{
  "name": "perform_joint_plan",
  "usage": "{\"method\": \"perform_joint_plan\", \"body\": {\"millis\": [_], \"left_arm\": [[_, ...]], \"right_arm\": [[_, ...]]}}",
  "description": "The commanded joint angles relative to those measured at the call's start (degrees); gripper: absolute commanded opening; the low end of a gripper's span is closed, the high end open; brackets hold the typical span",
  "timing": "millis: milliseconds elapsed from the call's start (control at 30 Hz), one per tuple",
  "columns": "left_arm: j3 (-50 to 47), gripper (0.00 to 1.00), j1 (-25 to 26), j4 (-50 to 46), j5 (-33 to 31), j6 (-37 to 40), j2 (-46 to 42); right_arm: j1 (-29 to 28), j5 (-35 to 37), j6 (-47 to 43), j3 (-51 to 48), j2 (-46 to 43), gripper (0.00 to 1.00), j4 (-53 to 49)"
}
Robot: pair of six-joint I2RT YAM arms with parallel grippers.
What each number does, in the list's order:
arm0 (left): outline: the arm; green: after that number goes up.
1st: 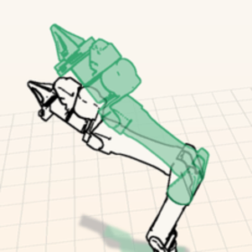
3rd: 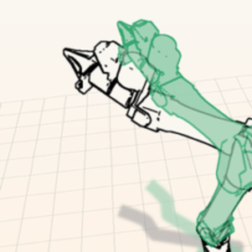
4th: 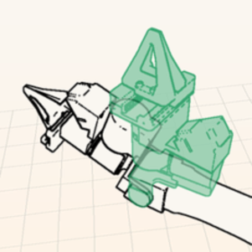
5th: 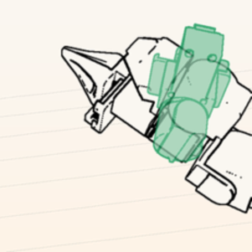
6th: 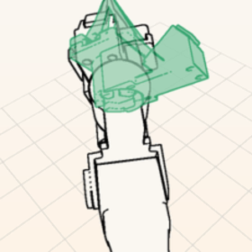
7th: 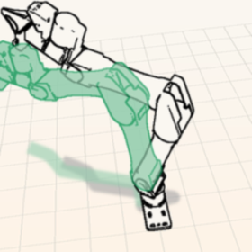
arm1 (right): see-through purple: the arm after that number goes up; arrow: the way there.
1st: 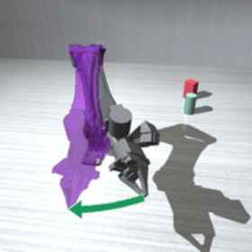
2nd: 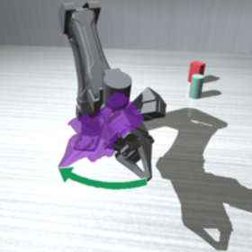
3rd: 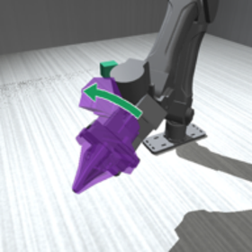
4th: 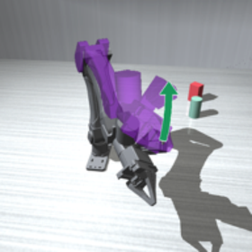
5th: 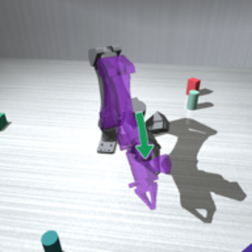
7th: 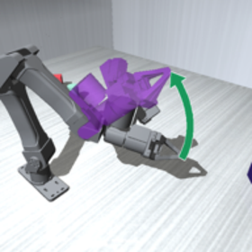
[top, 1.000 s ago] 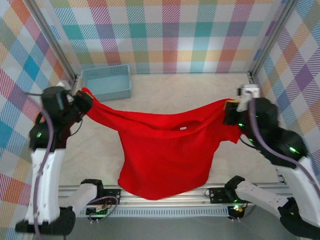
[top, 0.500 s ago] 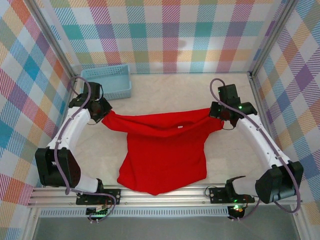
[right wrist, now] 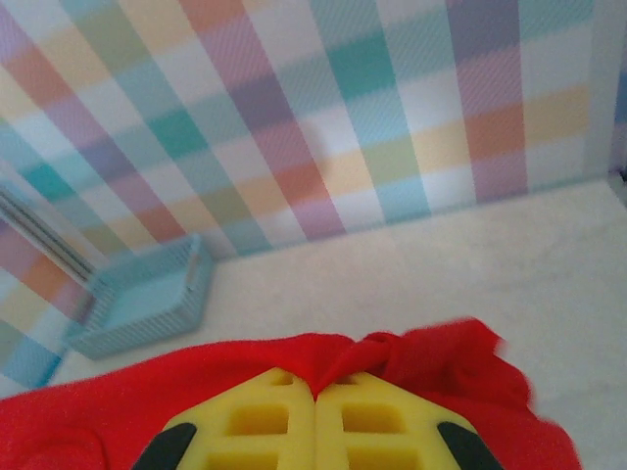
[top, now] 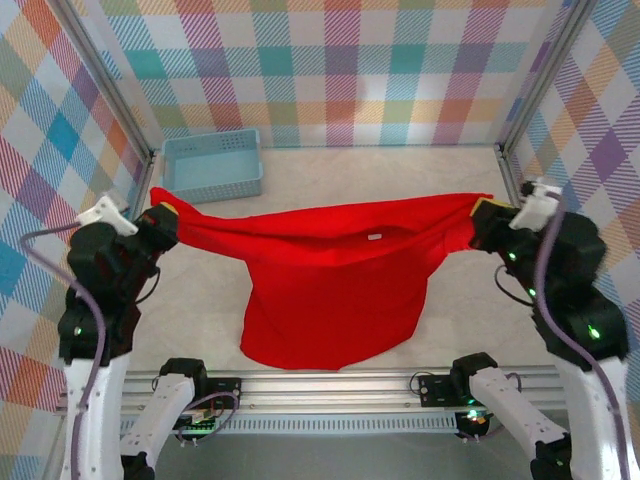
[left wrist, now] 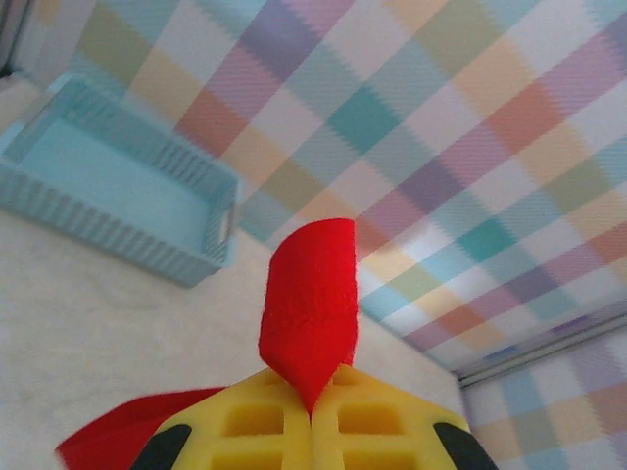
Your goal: Fold the inside-out t-shirt
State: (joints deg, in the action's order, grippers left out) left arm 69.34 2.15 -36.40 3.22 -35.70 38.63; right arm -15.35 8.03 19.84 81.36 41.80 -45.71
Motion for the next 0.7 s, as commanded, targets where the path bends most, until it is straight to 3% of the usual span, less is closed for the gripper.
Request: {"method": "perform_joint_plan", "body": {"millis": [0, 200, 300, 500, 667], "left_arm": [[3.6, 0.00, -0.6, -1.6, 2.2, -1.7, -1.4], [11.2, 0.00, -0.6, -2.8, 1.7, -2.4, 4.0], [12.9, 0.00, -0.7, -1.8, 0.2, -2.3, 10.1], [15.5, 0.00, -0.2, 3.2, 1.6, -1.6, 30.3], [22.9, 0.00, 2.5, 4.4, -1.5, -0.7, 49.1]], "right_arm": [[0.2, -1.1, -1.2, 5.4, -0.5, 0.00, -2.7], [0.2, 3.9, -3.3, 15.1, 6.1, 0.00, -3.1], [0.3, 6.4, -4.8, 15.2, 11.0, 0.00, 0.6], [0.3, 11.8, -7.0, 13.0, 24.7, 0.00, 7.4], [2.8, 10.5, -5.9, 12.0, 37.8, 0.00, 12.4]]}}
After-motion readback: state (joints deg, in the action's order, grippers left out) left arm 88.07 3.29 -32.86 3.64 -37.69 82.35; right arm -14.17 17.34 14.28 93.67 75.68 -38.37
